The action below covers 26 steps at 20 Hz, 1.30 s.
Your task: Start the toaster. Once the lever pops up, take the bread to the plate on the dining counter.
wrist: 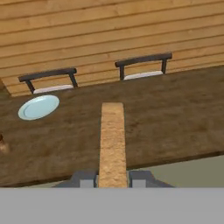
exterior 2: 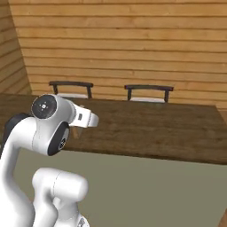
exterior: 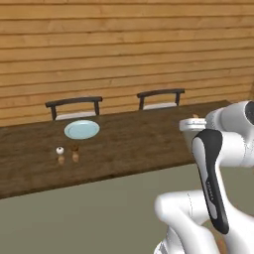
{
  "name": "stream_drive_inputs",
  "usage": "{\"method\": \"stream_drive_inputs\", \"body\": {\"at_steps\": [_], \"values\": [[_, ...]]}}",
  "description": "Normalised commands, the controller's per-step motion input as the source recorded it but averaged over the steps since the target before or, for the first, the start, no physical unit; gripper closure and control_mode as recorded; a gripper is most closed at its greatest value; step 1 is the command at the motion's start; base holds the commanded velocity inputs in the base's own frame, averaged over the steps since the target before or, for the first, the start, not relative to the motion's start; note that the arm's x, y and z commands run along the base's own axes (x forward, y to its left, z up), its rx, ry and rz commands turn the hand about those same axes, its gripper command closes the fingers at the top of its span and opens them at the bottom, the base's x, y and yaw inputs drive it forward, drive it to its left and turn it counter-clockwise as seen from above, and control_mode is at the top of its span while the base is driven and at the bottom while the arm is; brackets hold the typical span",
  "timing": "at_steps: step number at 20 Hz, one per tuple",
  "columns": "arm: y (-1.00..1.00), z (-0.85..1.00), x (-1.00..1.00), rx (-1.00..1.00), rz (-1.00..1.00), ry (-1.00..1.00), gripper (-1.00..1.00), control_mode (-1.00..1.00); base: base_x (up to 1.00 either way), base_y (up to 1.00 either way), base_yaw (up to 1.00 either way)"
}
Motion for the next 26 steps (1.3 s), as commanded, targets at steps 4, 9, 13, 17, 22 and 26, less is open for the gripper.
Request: {"method": "stream_drive_inputs", "body": {"at_steps": [4, 9, 13, 17, 22, 26], "values": [[0.0, 0.0, 0.0, 0.0, 0.0, 0.0, 1.0, 1.0, 0.55, 0.26, 0.33], [0.0, 0.0, 0.0, 0.0, 0.0, 0.0, 1.0, 1.0, 0.65, 0.3, 0.39], [0.0, 0.0, 0.0, 0.0, 0.0, 0.0, 1.0, 1.0, 0.73, 0.24, 0.35], [0.0, 0.0, 0.0, 0.0, 0.0, 0.0, 1.0, 1.0, 0.52, 0.18, 0.21], [0.0, 0.0, 0.0, 0.0, 0.0, 0.0, 1.0, 1.0, 0.01, 0.01, 0.03], [0.0, 0.0, 0.19, 0.03, 0.01, 0.04, 1.0, -1.0, 0.03, 0.02, 0.0]]}}
